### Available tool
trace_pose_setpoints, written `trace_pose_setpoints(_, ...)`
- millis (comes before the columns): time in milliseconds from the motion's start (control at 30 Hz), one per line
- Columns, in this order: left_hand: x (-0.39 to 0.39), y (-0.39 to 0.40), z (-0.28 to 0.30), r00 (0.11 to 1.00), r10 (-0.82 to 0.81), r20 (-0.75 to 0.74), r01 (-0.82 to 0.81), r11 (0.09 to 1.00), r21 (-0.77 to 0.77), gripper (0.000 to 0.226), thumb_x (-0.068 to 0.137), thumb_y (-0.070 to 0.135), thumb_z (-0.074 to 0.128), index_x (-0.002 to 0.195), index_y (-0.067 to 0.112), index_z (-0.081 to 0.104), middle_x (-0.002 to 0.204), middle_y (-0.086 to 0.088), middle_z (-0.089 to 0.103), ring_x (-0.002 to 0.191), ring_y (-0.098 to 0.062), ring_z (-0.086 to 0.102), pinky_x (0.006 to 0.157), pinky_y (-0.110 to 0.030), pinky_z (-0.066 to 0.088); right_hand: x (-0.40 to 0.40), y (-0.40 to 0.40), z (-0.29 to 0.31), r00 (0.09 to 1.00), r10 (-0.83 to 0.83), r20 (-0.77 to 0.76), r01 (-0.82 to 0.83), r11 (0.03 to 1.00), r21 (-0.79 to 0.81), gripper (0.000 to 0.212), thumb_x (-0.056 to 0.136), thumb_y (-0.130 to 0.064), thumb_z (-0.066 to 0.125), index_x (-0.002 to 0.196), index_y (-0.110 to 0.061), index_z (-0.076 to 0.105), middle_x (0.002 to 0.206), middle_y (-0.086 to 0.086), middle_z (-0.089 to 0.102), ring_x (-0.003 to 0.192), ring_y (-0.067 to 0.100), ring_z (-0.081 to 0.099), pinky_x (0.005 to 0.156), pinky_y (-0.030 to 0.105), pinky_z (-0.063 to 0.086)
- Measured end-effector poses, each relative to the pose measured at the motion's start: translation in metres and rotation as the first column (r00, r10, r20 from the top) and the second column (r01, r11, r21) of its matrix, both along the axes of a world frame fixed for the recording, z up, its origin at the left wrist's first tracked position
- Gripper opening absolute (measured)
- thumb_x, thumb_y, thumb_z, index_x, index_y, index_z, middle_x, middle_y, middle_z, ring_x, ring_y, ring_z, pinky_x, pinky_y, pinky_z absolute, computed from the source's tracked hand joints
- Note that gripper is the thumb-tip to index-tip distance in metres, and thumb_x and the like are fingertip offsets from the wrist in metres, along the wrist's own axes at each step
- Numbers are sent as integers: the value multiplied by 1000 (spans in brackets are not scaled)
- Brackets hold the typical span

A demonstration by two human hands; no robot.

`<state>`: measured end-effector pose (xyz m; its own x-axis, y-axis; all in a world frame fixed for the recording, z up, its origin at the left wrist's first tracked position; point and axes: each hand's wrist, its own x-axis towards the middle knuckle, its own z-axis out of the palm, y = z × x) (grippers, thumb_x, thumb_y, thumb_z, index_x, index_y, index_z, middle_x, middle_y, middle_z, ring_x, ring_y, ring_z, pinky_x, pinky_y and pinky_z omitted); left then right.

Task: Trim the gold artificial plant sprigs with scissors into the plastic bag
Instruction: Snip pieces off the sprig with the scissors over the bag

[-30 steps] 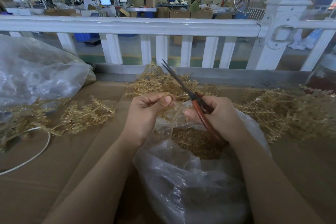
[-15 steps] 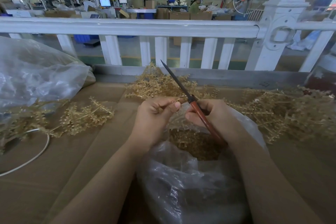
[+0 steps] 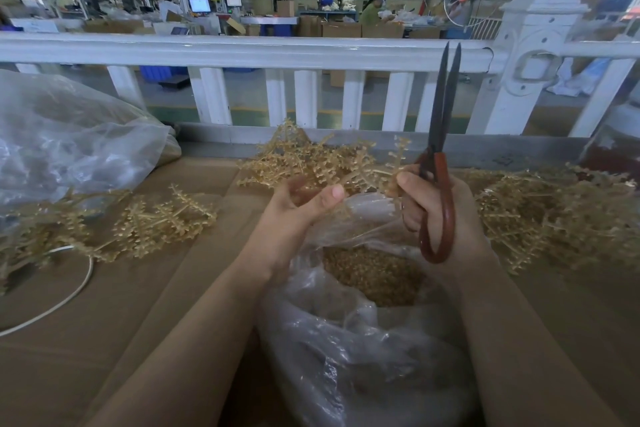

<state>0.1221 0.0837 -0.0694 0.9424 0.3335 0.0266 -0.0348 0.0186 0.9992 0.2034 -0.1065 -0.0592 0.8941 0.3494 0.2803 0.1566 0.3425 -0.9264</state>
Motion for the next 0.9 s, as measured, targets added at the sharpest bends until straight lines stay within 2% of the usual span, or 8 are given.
trace_pose_setpoints(133,-3,-4,4,972,-234,3,233,968,-95,68,71,57,80,113,5,70,116,-14,72,108,-31,69,93,-40,55,-3,4,1,999,22,39,-20,999,-46,5,97,-9,63,93,-5,65,61,-6,61,51,17,30,49,32,19)
trace_pose_setpoints(233,-6,-4,9,958,-283,49,287,945,-159,53,78,47,73,110,5,71,116,-13,72,109,-29,69,87,-38,55,-4,6,1,998,30,60,-24,995,-93,6,95,-11,66,90,-10,69,64,-4,63,51,18,32,49,32,23)
trace_pose_setpoints(333,-8,-6,10,946,-294,134,318,921,-225,24,83,22,73,101,7,73,103,-15,73,96,-28,71,75,-35,58,-6,8,1,998,22,58,-14,989,-144,6,86,-20,75,81,-20,73,59,0,52,50,16,37,48,29,30)
trace_pose_setpoints(433,-7,-13,8,961,-227,158,256,947,-193,32,78,7,75,107,-6,69,108,-26,70,101,-39,69,89,-46,57,-5,9,0,995,2,104,20,978,-206,9,87,-15,76,80,-19,72,56,-10,57,48,4,51,49,16,41)
trace_pose_setpoints(533,-5,-15,8,958,-198,209,245,941,-231,15,75,-3,71,90,-7,70,89,-20,73,83,-30,72,80,-40,60,-3,11,-1,988,-47,150,86,962,-260,22,89,-10,75,71,-24,73,57,-13,62,49,-3,56,51,8,43)
trace_pose_setpoints(633,-5,-10,7,937,-263,228,309,930,-198,8,78,0,68,83,-6,71,81,-12,75,77,-21,73,73,-28,58,-5,10,2,988,-80,134,112,962,-251,16,90,-6,72,77,-16,73,69,-4,71,50,-3,58,49,6,43)
trace_pose_setpoints(700,-5,-8,6,923,-302,239,343,927,-154,9,79,4,67,82,-2,74,83,-11,75,82,-20,73,77,-26,56,-6,10,3,986,-78,146,113,963,-244,18,91,-3,69,77,-13,72,71,0,72,50,-3,58,50,6,43)
trace_pose_setpoints(900,-5,-4,5,931,-243,273,270,961,-65,26,84,13,69,90,-12,69,85,-12,74,84,-19,70,80,-24,55,-7,14,1,967,-112,230,191,914,-358,6,87,-16,77,83,-16,73,74,-8,75,71,1,69,66,6,48)
